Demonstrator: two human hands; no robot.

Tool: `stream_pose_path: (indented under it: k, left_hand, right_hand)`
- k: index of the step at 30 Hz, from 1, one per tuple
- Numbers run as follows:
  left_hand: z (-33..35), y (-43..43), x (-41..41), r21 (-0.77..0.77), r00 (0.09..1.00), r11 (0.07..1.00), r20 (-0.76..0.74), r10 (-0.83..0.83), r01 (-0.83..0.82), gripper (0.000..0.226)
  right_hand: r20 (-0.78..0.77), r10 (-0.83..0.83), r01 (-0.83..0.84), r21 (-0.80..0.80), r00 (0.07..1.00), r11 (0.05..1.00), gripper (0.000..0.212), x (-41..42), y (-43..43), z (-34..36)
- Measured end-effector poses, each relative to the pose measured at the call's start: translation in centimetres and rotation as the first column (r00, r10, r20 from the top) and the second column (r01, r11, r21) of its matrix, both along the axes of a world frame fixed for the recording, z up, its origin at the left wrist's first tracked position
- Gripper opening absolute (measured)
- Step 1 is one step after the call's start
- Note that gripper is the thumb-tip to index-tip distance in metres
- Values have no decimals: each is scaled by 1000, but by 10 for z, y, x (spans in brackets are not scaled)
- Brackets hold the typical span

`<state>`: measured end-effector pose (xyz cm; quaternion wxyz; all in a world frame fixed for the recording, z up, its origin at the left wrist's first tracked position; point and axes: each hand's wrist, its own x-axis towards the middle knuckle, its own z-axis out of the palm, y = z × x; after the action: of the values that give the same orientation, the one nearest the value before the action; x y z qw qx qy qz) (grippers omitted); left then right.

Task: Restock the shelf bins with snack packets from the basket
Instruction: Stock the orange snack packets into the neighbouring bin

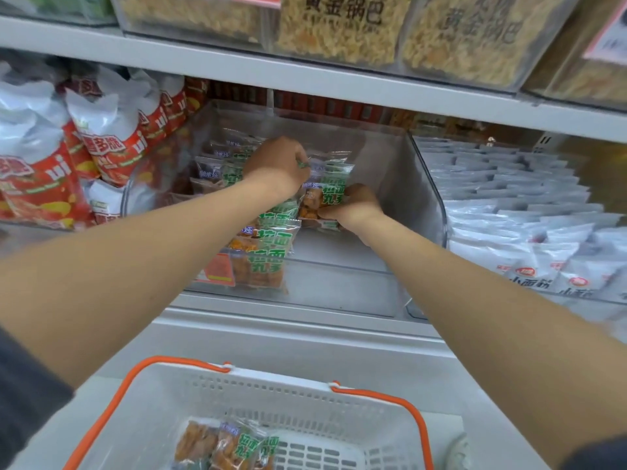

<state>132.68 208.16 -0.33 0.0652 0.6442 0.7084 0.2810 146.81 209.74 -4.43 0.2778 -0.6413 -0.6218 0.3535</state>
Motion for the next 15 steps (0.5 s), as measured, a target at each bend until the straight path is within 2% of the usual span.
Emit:
stream_pose_path:
  k: [9, 15]
  left_hand:
    - [1, -9, -1, -5, 993, 999, 108, -40, 41, 19]
    - [0, -16, -1, -25, 994, 1000, 105, -13, 15, 18]
  right_hand:
    - [62, -32, 29, 49, 998, 998, 58, -5, -9, 1]
    - [67, 4, -2, -33, 998, 999, 68, 2, -20, 11]
